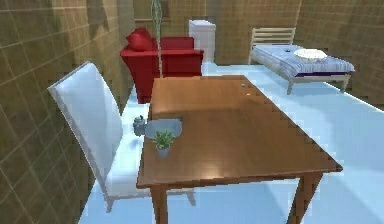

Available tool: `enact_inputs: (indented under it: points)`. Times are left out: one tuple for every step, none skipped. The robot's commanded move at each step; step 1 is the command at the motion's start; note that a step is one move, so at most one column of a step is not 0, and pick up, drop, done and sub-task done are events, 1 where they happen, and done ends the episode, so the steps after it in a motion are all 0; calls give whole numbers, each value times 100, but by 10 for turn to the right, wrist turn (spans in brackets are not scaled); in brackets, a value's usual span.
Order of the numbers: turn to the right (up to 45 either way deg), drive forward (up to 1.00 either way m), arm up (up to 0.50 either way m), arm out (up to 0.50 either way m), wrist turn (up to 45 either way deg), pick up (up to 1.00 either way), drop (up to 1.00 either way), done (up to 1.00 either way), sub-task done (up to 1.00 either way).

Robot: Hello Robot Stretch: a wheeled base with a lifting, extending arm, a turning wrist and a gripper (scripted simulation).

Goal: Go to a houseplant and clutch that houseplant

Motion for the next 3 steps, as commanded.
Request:
enact_inputs:
  points:
    - [0,35,0,0,0,0,0,0,0]
    - [-450,0,0,0,0,0,0,0,0]
    - [-450,0,0,0,0,0,0,0,0]
